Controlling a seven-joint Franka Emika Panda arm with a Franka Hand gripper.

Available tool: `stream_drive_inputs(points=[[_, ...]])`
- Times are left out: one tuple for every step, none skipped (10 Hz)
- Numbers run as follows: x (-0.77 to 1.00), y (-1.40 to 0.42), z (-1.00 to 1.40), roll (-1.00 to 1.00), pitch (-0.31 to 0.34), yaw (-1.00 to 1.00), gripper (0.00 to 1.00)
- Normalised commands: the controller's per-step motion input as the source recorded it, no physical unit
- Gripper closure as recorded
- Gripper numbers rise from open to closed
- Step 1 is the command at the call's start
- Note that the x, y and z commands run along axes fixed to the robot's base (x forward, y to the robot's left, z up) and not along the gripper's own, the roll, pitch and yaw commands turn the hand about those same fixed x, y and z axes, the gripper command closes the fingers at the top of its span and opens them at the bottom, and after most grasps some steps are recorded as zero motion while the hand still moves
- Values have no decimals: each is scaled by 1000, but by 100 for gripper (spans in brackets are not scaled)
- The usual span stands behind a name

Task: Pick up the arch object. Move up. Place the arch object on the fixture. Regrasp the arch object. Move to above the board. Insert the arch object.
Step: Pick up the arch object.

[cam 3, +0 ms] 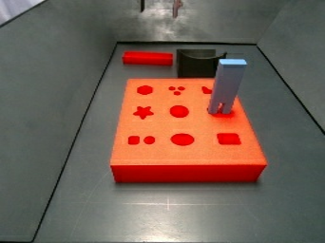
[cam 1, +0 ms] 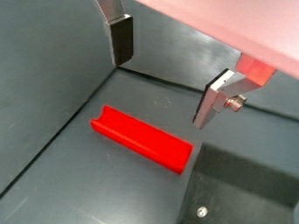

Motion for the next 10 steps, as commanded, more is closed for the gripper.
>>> stream_drive_inputs(points=[[0,0,-437,0,-16,-1000,0],[0,0,-434,3,-13,-1000,0],[0,0,-440,1,-14,-1000,0],[0,0,-434,0,-16,-1000,0],[0,0,-426,0,-23,-1000,0],[0,0,-417,0,-26,-1000,0],[0,0,-400,0,-40,-1000,0],[0,0,-280,0,-70,-1000,0],[40,206,-94,-14,-137,-749,0],[0,463,-63,-94,-116,-400,0]])
